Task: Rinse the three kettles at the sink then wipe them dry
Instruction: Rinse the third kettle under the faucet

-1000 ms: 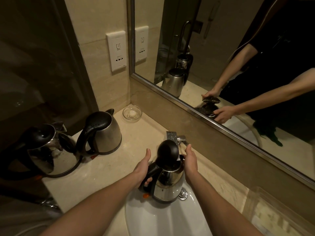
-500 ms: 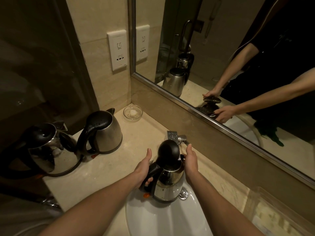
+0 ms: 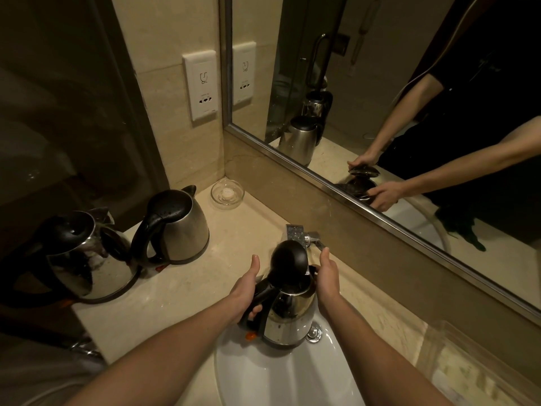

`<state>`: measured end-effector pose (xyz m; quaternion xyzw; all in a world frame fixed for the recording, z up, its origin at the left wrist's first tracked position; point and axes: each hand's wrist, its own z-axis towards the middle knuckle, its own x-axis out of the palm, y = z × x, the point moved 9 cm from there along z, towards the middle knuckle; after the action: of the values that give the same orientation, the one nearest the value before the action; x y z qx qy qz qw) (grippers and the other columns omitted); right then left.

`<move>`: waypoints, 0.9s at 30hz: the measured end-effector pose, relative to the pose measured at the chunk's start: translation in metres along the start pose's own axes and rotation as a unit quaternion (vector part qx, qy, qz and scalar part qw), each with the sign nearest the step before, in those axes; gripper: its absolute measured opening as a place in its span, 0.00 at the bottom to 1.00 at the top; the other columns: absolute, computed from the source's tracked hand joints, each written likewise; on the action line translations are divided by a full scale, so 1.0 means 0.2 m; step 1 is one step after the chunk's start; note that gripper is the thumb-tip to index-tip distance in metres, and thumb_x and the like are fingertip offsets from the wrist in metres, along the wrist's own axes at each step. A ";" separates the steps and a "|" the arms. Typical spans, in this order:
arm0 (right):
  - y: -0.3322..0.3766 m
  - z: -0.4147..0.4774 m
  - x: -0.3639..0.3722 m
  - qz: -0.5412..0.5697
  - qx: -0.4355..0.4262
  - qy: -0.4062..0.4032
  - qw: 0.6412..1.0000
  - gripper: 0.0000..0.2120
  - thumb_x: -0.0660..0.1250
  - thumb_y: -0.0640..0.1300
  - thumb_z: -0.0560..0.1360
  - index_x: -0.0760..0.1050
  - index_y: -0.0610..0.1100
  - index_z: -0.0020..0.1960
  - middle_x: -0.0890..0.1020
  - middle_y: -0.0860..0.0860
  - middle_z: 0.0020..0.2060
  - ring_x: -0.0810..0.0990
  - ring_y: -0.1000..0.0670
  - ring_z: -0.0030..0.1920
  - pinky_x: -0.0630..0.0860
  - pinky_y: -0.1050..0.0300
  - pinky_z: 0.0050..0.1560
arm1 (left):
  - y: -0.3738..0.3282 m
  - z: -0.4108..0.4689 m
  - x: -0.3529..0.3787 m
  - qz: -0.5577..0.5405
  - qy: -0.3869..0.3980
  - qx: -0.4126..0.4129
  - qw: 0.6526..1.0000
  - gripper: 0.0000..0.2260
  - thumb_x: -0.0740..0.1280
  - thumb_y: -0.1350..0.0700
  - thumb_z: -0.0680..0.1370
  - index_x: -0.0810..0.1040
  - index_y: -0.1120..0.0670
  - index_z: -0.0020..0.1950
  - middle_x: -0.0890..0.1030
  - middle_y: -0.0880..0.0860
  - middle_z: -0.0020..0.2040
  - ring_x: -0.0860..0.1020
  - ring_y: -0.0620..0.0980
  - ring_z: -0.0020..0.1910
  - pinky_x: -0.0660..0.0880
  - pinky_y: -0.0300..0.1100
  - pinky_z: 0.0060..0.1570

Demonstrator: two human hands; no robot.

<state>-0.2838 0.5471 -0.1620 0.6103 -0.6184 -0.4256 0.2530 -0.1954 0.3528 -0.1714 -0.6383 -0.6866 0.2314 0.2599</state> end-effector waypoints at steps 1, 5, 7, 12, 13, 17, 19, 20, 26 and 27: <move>0.00 0.00 0.00 -0.001 -0.001 -0.001 1.000 0.32 0.49 0.66 0.81 0.65 0.45 0.74 0.74 0.43 0.69 0.71 0.40 0.69 0.67 0.42 0.64 | 0.00 0.00 0.00 -0.001 0.000 0.000 1.000 0.37 0.45 0.23 0.75 0.77 0.53 0.40 0.71 0.54 0.27 0.67 0.48 0.22 0.64 0.38 0.23; 0.01 -0.01 0.00 -0.004 -0.005 -0.003 1.000 0.33 0.49 0.66 0.81 0.66 0.45 0.74 0.74 0.43 0.69 0.71 0.40 0.69 0.67 0.44 0.62 | 0.00 0.00 0.00 0.000 -0.004 0.006 1.000 0.37 0.45 0.23 0.75 0.76 0.53 0.38 0.70 0.54 0.27 0.67 0.48 0.21 0.64 0.38 0.23; 0.01 -0.01 0.00 0.000 -0.003 0.002 1.000 0.32 0.49 0.66 0.81 0.65 0.45 0.74 0.74 0.43 0.69 0.71 0.40 0.69 0.67 0.44 0.61 | 0.00 0.00 -0.01 0.000 -0.005 0.007 1.000 0.37 0.46 0.23 0.74 0.76 0.54 0.38 0.71 0.54 0.27 0.67 0.49 0.21 0.64 0.38 0.23; 0.01 -0.01 0.00 0.008 -0.002 0.006 1.000 0.32 0.49 0.67 0.81 0.65 0.46 0.74 0.75 0.42 0.68 0.72 0.40 0.68 0.67 0.44 0.62 | -0.01 0.01 -0.01 0.008 -0.004 0.016 1.000 0.37 0.46 0.22 0.72 0.75 0.54 0.39 0.71 0.54 0.28 0.68 0.49 0.22 0.65 0.39 0.24; 0.01 -0.01 0.00 0.008 -0.003 0.006 1.000 0.32 0.49 0.67 0.81 0.65 0.45 0.74 0.74 0.42 0.68 0.72 0.40 0.68 0.67 0.43 0.63 | -0.01 0.01 -0.01 0.010 -0.005 0.017 1.000 0.37 0.46 0.21 0.72 0.74 0.53 0.39 0.71 0.54 0.28 0.68 0.49 0.22 0.65 0.39 0.25; 0.02 -0.02 0.00 0.003 -0.001 0.001 1.000 0.31 0.49 0.65 0.82 0.66 0.44 0.74 0.75 0.43 0.67 0.72 0.40 0.67 0.67 0.44 0.61 | 0.00 0.01 -0.01 0.017 -0.009 0.014 1.000 0.39 0.45 0.21 0.72 0.74 0.55 0.37 0.72 0.54 0.27 0.68 0.49 0.21 0.65 0.39 0.24; 0.02 -0.02 0.00 -0.005 -0.003 -0.002 1.000 0.31 0.49 0.65 0.82 0.66 0.44 0.73 0.75 0.43 0.66 0.72 0.40 0.67 0.67 0.44 0.61 | 0.01 0.02 0.00 0.016 -0.007 0.016 1.000 0.39 0.45 0.21 0.72 0.75 0.55 0.38 0.72 0.54 0.27 0.68 0.48 0.21 0.66 0.39 0.24; 0.02 -0.02 -0.01 -0.008 -0.005 -0.003 1.000 0.30 0.49 0.64 0.82 0.66 0.44 0.73 0.75 0.43 0.65 0.72 0.41 0.67 0.67 0.45 0.61 | 0.01 0.02 0.00 0.015 -0.008 0.017 1.000 0.39 0.45 0.21 0.72 0.75 0.55 0.40 0.72 0.54 0.28 0.69 0.48 0.21 0.66 0.39 0.24; 0.02 -0.03 -0.01 -0.012 -0.013 -0.002 1.000 0.31 0.49 0.64 0.82 0.66 0.43 0.73 0.75 0.43 0.66 0.73 0.42 0.66 0.68 0.44 0.63 | 0.01 0.02 0.00 0.019 -0.016 0.020 1.000 0.38 0.46 0.21 0.71 0.73 0.55 0.37 0.72 0.53 0.26 0.69 0.48 0.21 0.67 0.40 0.24; 0.03 -0.03 0.00 -0.017 -0.014 -0.003 1.000 0.30 0.49 0.64 0.82 0.66 0.43 0.73 0.76 0.43 0.65 0.73 0.42 0.65 0.68 0.44 0.62 | 0.00 0.01 0.00 0.019 -0.014 0.020 1.000 0.37 0.46 0.21 0.71 0.73 0.54 0.36 0.71 0.53 0.26 0.69 0.48 0.21 0.67 0.39 0.25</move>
<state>-0.2818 0.5462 -0.1545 0.6157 -0.6029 -0.4400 0.2526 -0.1961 0.3530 -0.1737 -0.6421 -0.6734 0.2594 0.2586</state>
